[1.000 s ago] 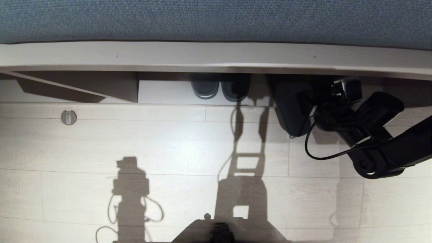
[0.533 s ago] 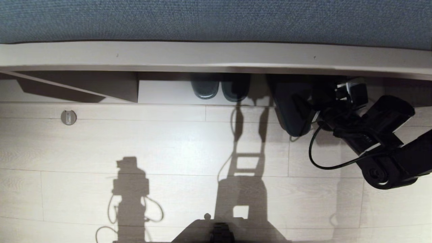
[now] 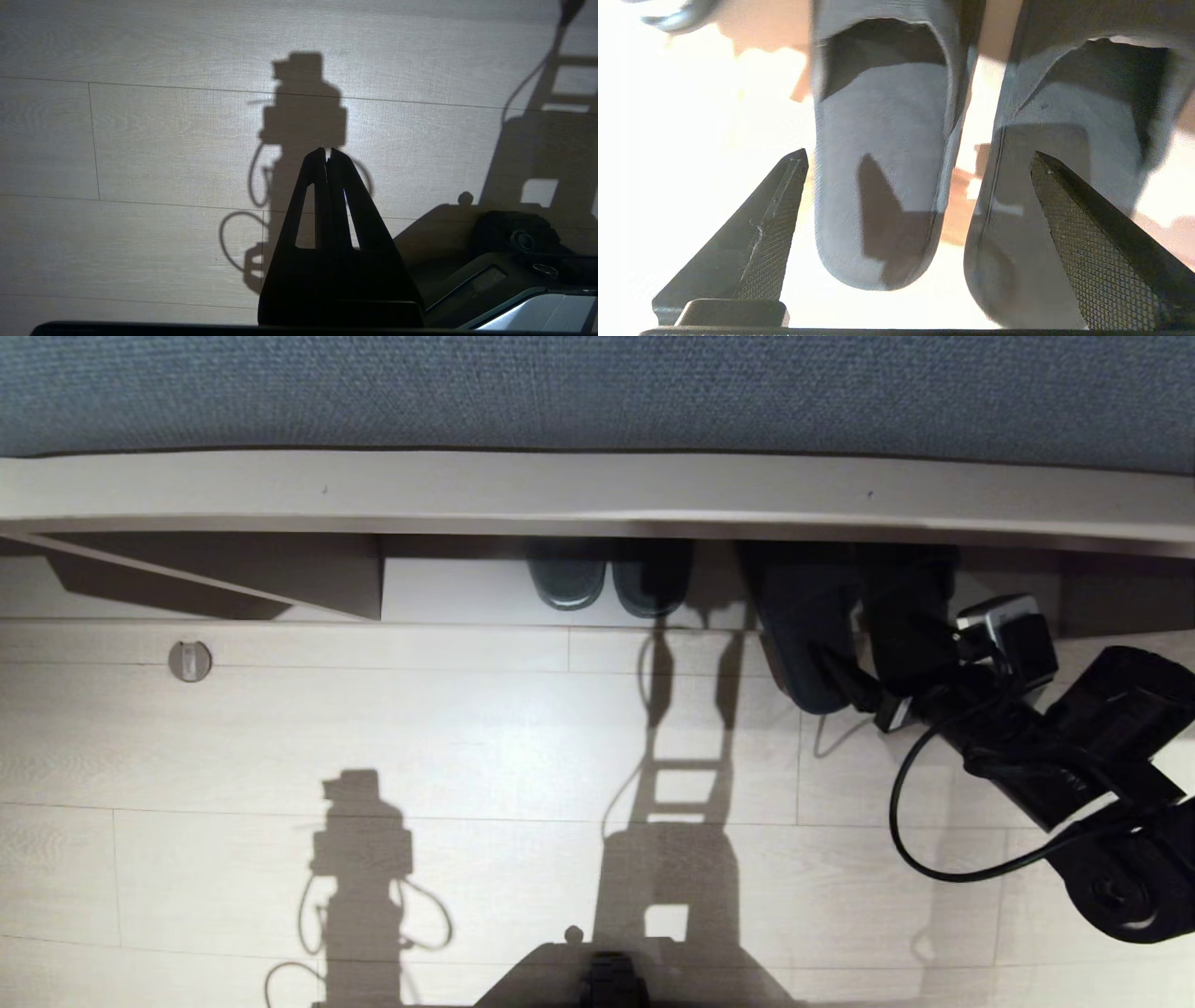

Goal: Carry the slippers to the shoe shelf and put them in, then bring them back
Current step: Place the slippers into the shoe cabinet, then pick up the slippers in the shoe cabinet

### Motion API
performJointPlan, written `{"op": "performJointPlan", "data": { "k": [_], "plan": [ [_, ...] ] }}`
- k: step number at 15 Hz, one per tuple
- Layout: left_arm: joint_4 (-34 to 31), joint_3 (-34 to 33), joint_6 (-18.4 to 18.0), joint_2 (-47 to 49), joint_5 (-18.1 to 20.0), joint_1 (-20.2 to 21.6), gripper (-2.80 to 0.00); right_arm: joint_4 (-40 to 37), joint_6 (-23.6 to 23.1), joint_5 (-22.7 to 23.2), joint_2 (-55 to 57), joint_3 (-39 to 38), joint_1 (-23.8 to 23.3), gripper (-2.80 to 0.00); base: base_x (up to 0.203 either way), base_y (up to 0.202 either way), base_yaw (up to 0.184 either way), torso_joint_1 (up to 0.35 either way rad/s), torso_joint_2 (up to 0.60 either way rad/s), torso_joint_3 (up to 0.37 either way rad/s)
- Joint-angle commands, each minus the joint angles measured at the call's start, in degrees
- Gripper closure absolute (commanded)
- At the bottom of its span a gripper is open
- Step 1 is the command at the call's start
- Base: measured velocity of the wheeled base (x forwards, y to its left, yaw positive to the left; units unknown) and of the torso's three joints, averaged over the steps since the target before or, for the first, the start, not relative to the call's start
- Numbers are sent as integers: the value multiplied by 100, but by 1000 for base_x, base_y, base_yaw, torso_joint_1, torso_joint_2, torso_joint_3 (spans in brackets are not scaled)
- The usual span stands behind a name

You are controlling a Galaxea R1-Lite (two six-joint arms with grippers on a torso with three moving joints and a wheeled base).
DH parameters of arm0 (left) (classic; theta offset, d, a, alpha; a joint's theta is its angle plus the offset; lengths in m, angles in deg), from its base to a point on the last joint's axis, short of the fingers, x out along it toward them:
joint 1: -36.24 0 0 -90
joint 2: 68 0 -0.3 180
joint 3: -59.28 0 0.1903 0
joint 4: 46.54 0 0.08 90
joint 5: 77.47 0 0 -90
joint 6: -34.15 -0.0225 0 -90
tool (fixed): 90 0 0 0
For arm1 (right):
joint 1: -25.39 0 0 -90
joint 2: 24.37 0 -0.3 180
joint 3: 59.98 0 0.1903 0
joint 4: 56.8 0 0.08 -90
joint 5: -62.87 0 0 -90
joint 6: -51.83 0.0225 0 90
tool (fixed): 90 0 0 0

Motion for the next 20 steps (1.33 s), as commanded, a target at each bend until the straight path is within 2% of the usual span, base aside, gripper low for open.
{"op": "performJointPlan", "data": {
  "k": [1,7,8,11,15,18,20],
  "plan": [
    [2,0,3,5,-2,1,0,50,-18,7,-452,-406,30,-280,0,0,0,0,0,0],
    [2,0,12,5,-2,1,0,11,87,-22,-2003,-1855,216,-280,0,0,0,0,0,0],
    [2,0,12,5,-2,1,0,-2,143,-21,-2301,-2042,226,0,0,0,0,0,0,0],
    [2,0,3,5,-2,1,0,-374,272,-61,-3158,-2387,235,0,0,0,0,0,0,0],
    [2,0,3,5,-2,1,0,-1645,305,-134,-4491,-2372,230,0,0,0,0,0,0,0],
    [2,0,3,5,-2,1,0,-3060,311,-191,-5862,-2277,228,0,0,0,0,0,0,0],
    [2,0,12,5,-2,1,0,-4339,319,-202,-7074,-2111,220,0,0,0,0,0,0,0]
  ]
}}
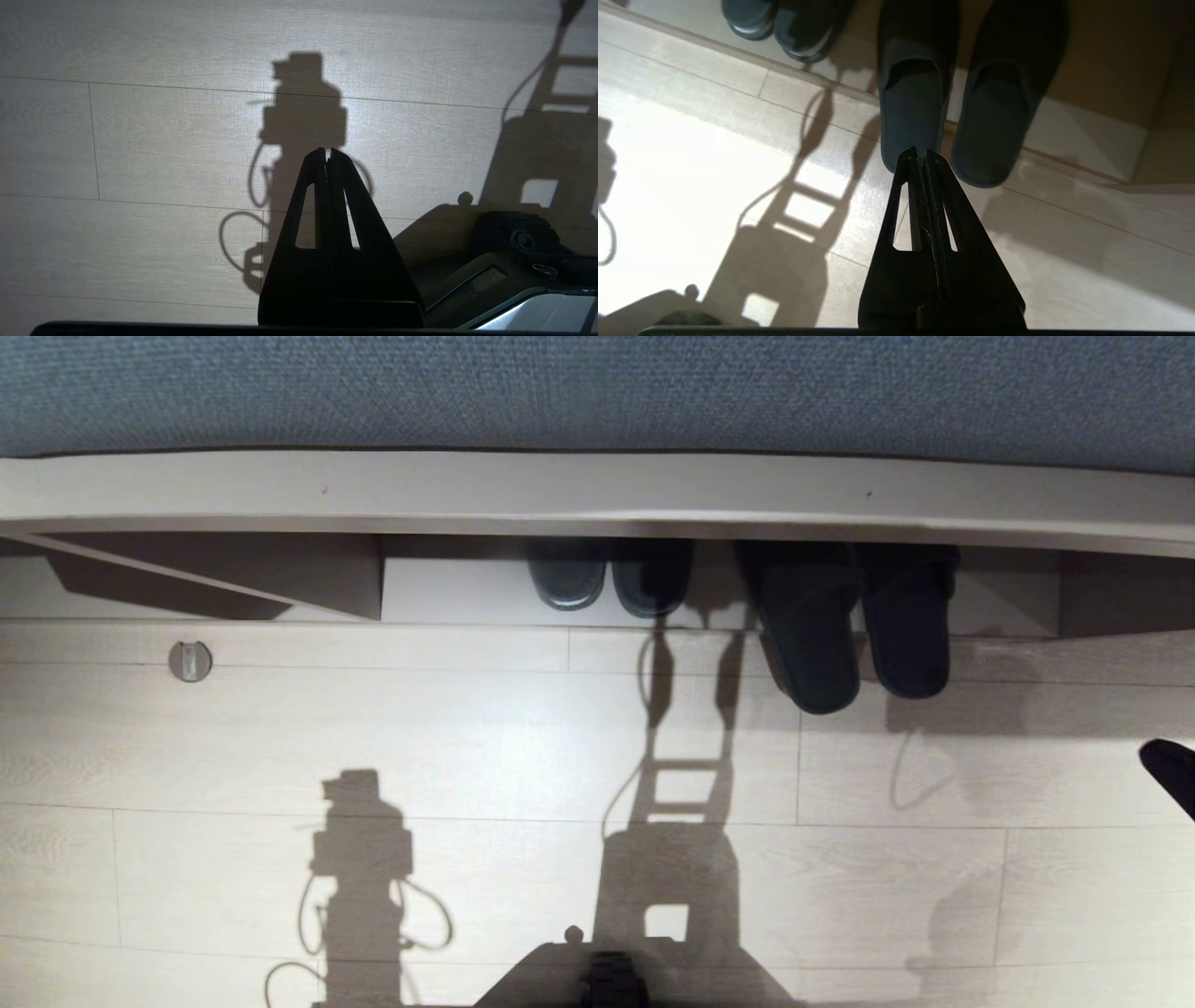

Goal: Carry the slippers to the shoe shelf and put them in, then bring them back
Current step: Pick up the slippers in the shoe cabinet

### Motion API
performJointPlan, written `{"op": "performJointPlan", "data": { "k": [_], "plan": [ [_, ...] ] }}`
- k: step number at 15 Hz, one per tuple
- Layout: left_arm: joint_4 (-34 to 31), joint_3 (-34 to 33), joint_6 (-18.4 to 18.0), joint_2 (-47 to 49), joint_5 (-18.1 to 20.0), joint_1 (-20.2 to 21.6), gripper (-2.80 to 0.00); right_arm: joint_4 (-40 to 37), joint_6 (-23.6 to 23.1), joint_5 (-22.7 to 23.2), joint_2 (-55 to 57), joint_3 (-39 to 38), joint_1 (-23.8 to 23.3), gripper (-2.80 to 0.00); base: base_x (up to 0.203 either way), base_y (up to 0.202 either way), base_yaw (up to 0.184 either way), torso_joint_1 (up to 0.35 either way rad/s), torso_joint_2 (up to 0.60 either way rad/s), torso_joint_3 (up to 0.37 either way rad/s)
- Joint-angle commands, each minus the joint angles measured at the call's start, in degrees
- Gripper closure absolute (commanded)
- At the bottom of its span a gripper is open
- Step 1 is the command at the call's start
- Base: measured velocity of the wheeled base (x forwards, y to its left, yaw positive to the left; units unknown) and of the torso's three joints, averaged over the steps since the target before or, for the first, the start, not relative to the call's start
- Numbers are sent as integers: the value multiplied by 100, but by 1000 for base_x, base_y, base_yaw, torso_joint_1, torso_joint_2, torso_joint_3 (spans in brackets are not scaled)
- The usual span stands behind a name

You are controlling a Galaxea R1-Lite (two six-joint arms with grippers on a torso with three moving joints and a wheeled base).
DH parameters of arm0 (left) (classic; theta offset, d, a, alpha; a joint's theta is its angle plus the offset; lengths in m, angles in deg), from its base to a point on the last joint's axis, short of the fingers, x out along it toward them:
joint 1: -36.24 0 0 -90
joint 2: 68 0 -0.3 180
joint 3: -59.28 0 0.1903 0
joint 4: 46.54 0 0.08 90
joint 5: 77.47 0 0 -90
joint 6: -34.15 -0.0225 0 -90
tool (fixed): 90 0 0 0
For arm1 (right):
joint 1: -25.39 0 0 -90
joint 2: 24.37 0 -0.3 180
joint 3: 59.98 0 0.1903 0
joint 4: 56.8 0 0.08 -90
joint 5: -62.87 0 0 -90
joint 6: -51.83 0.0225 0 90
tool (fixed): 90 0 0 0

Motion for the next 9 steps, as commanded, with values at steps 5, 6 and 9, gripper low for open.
{"op": "performJointPlan", "data": {
  "k": [5,6,9],
  "plan": [
    [3,0,5,2,-2,0,0,-3064,389,131,-3317,285,-491,0,0,0,0,0,0,0],
    [3,0,5,5,-2,0,0,-3435,447,219,-3668,214,-579,0,0,0,0,0,0,0],
    [3,0,14,-4,-2,0,0,-4084,503,345,-4426,-441,-665,0,0,0,0,0,0,0]
  ]
}}
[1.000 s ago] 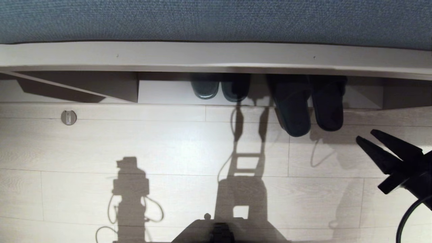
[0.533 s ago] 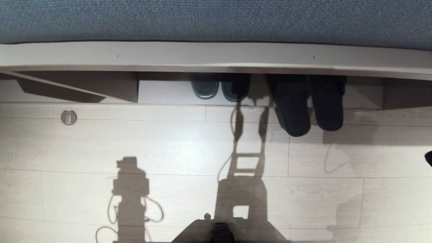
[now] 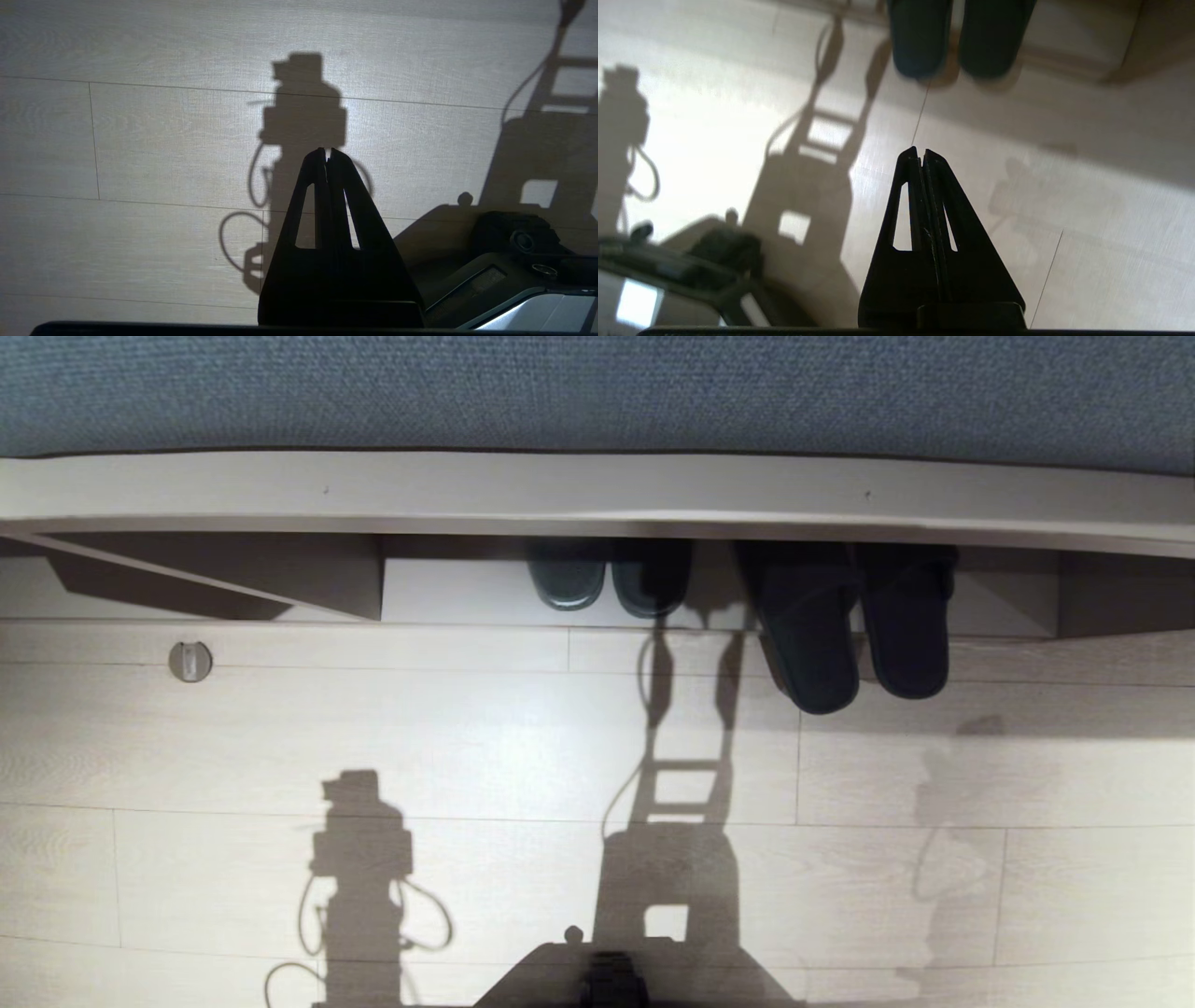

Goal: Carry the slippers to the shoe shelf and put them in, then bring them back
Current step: Pick up the slippers in the shoe cabinet

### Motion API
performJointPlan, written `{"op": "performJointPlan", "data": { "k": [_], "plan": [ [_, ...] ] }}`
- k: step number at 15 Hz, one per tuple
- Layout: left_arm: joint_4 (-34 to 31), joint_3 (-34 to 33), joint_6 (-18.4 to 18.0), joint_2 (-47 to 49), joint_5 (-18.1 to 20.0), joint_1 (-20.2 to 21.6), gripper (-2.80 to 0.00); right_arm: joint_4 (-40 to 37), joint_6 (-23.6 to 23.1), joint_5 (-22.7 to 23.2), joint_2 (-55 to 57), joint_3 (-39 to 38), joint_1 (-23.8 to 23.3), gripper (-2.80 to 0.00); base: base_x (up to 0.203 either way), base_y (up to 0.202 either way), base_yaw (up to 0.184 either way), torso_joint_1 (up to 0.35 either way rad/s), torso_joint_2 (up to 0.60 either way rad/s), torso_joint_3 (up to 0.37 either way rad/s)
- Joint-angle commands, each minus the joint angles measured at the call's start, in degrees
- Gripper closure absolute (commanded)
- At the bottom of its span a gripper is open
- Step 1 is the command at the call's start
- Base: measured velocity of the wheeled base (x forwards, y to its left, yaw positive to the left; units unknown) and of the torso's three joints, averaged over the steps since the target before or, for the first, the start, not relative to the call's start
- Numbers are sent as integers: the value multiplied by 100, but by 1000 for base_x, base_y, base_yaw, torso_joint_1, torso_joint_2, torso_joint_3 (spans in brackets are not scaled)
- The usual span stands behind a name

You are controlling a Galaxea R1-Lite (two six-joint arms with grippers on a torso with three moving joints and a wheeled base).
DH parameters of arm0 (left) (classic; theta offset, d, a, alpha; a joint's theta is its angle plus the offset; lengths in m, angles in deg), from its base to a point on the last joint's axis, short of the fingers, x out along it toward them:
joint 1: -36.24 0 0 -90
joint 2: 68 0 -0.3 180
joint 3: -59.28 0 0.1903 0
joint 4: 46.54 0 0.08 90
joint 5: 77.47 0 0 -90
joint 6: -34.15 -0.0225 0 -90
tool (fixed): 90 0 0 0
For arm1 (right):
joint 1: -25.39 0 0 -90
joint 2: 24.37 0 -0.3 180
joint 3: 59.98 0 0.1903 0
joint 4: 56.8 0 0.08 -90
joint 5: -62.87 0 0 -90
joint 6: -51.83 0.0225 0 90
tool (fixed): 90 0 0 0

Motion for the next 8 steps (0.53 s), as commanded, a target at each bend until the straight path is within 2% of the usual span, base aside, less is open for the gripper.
{"op": "performJointPlan", "data": {
  "k": [1,3,4,5,7,8],
  "plan": [
    [1,0,2,-1,-2,-1,0,-11,-5,-29,-552,-488,-36,0,0,0,0,0,0,0],
    [1,0,2,-2,-2,-1,0,49,10,-428,-558,-721,-44,0,0,0,0,0,0,0],
    [1,0,2,5,-2,-1,0,-2,19,-486,-565,-712,-44,0,0,0,0,0,0,0],
    [1,0,2,5,-2,-1,0,-102,28,-520,-565,-702,-44,0,0,0,0,0,0,0],
    [1,0,2,5,-2,-1,0,-370,28,-1006,-557,-715,-45,0,0,0,0,0,0,0],
    [1,0,2,3,-2,7,0,-573,106,-1025,-556,-720,-51,0,0,0,0,0,0,0]
  ]
}}
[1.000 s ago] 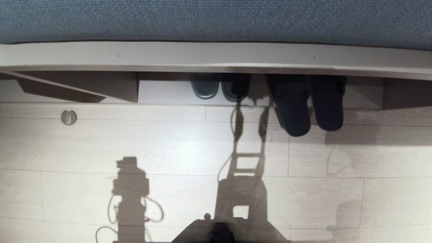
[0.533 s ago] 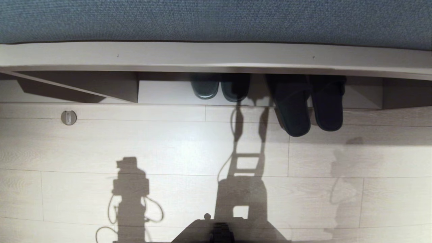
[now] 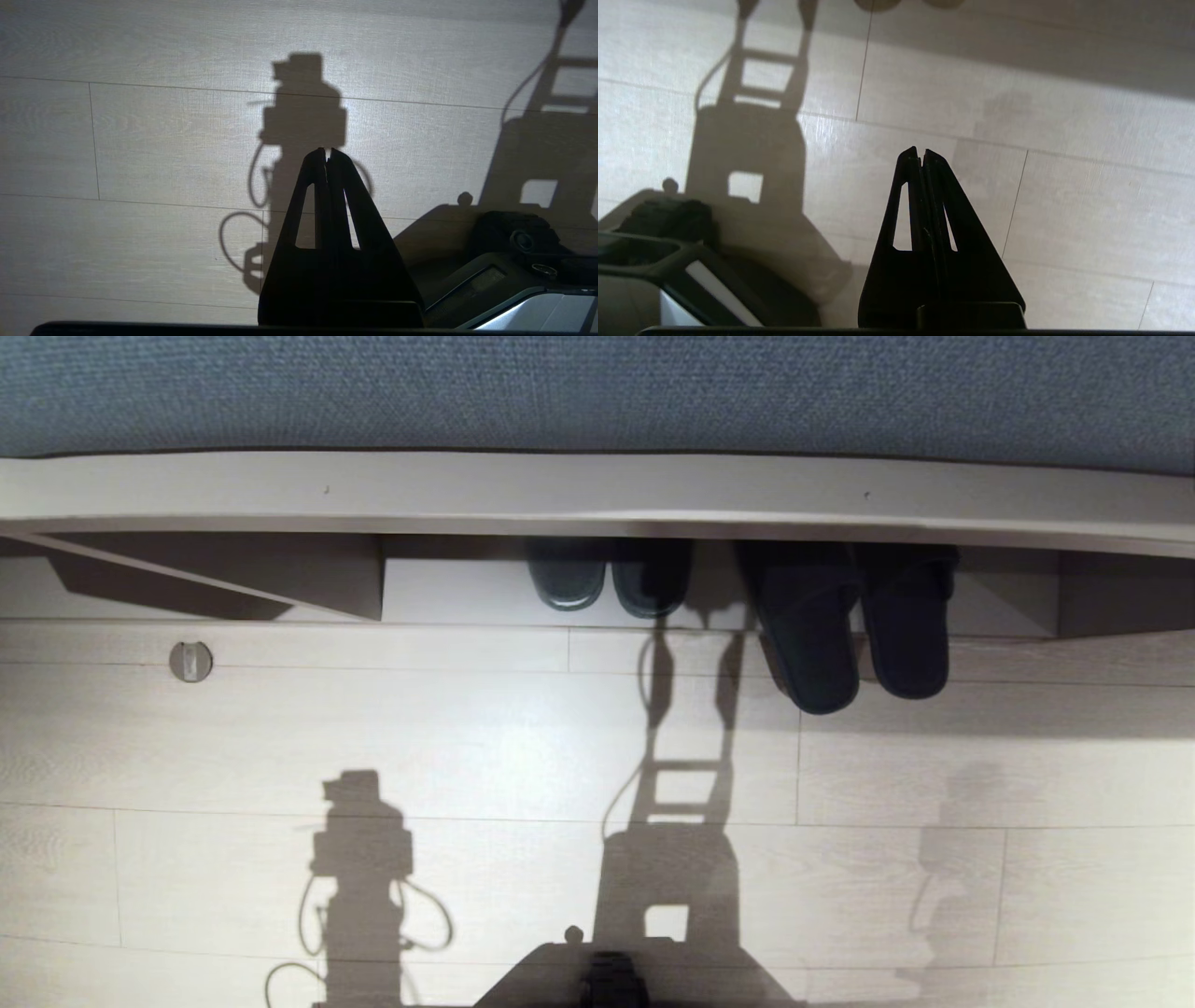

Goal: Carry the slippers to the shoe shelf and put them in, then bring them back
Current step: Pick up the slippers in the shoe cabinet

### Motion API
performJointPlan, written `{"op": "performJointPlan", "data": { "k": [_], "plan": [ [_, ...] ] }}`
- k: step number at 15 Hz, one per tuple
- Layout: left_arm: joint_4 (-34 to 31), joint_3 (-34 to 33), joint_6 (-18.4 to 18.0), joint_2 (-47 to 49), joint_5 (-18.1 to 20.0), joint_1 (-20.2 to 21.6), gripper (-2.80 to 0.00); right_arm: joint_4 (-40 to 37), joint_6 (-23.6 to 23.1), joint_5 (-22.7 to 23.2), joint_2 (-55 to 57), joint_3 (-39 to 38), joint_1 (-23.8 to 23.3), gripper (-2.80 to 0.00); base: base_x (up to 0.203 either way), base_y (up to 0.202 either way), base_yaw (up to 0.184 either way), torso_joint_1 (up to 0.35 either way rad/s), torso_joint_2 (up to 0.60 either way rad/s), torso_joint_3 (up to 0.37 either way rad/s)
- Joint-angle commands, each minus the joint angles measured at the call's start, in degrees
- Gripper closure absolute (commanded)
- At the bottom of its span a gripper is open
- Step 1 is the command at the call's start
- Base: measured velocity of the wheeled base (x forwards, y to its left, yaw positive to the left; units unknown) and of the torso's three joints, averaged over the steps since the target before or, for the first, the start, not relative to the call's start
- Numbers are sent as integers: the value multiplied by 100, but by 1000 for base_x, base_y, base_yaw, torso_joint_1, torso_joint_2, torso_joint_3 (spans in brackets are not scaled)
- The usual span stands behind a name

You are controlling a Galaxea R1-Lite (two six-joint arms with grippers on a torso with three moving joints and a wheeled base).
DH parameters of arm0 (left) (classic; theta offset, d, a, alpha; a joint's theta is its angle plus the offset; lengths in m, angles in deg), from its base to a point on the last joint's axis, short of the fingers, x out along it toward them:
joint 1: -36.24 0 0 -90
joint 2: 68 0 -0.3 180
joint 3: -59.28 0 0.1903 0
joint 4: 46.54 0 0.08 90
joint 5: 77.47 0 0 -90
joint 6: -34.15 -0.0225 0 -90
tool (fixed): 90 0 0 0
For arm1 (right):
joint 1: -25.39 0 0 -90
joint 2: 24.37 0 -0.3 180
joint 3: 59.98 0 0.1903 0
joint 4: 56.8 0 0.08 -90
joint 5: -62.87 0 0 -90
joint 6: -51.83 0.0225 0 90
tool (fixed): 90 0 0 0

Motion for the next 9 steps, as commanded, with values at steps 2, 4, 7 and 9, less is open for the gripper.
{"op": "performJointPlan", "data": {
  "k": [2,4,7,9],
  "plan": [
    [3,0,4,5,-3,1,0,-203,12,-12,10,-9,5,0,0,0,0,0,0,0],
    [3,0,4,5,-3,1,0,-235,44,-3,10,-17,3,0,0,0,0,0,0,0],
    [10,0,13,5,-3,1,0,-256,249,-29,10,-18,5,0,0,0,0,0,0,0],
    [9,0,22,5,-3,1,0,-256,254,-29,10,-18,-1,0,0,0,0,0,0,0]
  ]
}}
